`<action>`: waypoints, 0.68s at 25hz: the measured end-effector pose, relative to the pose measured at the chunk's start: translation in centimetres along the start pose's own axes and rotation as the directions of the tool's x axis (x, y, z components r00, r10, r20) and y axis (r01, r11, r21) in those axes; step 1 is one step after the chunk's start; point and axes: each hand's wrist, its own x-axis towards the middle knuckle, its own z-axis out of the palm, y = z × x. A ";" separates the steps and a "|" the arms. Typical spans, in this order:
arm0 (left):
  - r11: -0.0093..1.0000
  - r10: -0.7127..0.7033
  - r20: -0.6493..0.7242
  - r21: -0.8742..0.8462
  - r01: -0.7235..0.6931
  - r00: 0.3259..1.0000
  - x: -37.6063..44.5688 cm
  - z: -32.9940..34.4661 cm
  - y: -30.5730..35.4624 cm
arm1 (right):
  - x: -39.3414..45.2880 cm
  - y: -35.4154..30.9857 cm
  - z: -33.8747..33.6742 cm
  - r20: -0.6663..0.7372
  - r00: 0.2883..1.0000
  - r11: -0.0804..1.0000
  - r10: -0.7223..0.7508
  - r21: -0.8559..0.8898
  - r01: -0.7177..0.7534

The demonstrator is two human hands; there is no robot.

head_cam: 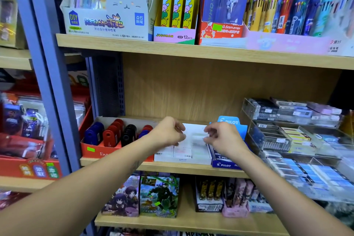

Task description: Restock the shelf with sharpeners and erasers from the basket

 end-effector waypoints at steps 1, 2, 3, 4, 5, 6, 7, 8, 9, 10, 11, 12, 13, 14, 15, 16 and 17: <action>0.960 0.099 0.017 0.263 -0.100 0.995 0.3 0.2 -0.2 | 0.4 0.3 -0.1 -0.017 1.000 0.993 -0.013 -0.116 0.011; 0.871 0.173 0.061 0.457 -0.181 0.983 0.3 0.6 -0.3 | 0.5 0.5 0.1 -0.012 1.000 0.977 -0.028 -0.214 0.025; 0.795 0.192 0.122 0.562 -0.228 0.974 0.4 1.0 -0.5 | 0.6 0.6 0.5 0.000 0.999 0.960 -0.042 -0.278 0.040; 0.754 0.173 0.172 0.611 -0.242 0.970 0.5 1.4 -0.9 | 0.6 0.6 1.0 0.015 0.999 0.953 -0.041 -0.301 0.044; 0.717 0.153 0.204 0.651 -0.251 0.967 0.7 1.9 -1.3 | 0.5 0.7 1.5 0.021 0.999 0.951 -0.037 -0.308 0.042; 0.694 0.135 0.220 0.675 -0.251 0.966 0.7 2.1 -1.5 | 0.5 0.7 1.9 0.016 0.999 0.950 -0.034 -0.309 0.038; 0.668 0.125 0.231 0.699 -0.254 0.965 0.9 2.3 -1.9 | 0.5 0.9 2.2 0.003 0.999 0.950 -0.038 -0.311 0.037; 0.657 0.119 0.230 0.711 -0.251 0.966 1.0 2.2 -2.0 | 0.5 1.0 2.5 -0.008 0.999 0.945 -0.039 -0.324 0.034; 0.640 0.134 0.231 0.722 -0.262 0.964 1.2 2.1 -2.1 | 0.4 1.1 2.6 -0.019 0.999 0.938 -0.050 -0.345 0.041; 0.647 0.140 0.229 0.716 -0.265 0.963 1.3 1.8 -2.0 | 0.3 1.1 2.7 -0.022 0.997 0.926 -0.068 -0.373 0.055; 0.645 0.144 0.230 0.716 -0.268 0.962 1.7 1.8 -2.2 | 0.4 1.1 2.8 -0.022 0.996 0.915 -0.092 -0.396 0.076; 0.641 0.141 0.232 0.719 -0.267 0.962 1.7 2.0 -2.4 | 0.3 1.0 3.1 -0.003 0.994 0.901 -0.109 -0.422 0.097; 0.630 0.143 0.239 0.726 -0.274 0.960 1.8 2.0 -2.6 | 0.3 0.9 3.3 0.012 0.992 0.886 -0.129 -0.448 0.121; 0.627 0.132 0.247 0.729 -0.274 0.960 1.6 2.0 -2.5 | 0.2 0.7 3.4 0.032 0.989 0.878 -0.142 -0.458 0.141; 0.612 0.156 0.257 0.733 -0.297 0.954 1.6 2.1 -2.5 | 0.1 0.6 3.3 0.045 0.987 0.873 -0.156 -0.462 0.159; 0.626 0.170 0.243 0.722 -0.295 0.955 1.5 1.9 -2.2 | 0.1 0.6 2.9 0.046 0.986 0.873 -0.158 -0.461 0.161; 0.645 0.194 0.220 0.705 -0.293 0.956 1.2 1.8 -1.6 | -0.1 0.5 2.4 0.056 0.986 0.892 -0.156 -0.421 0.165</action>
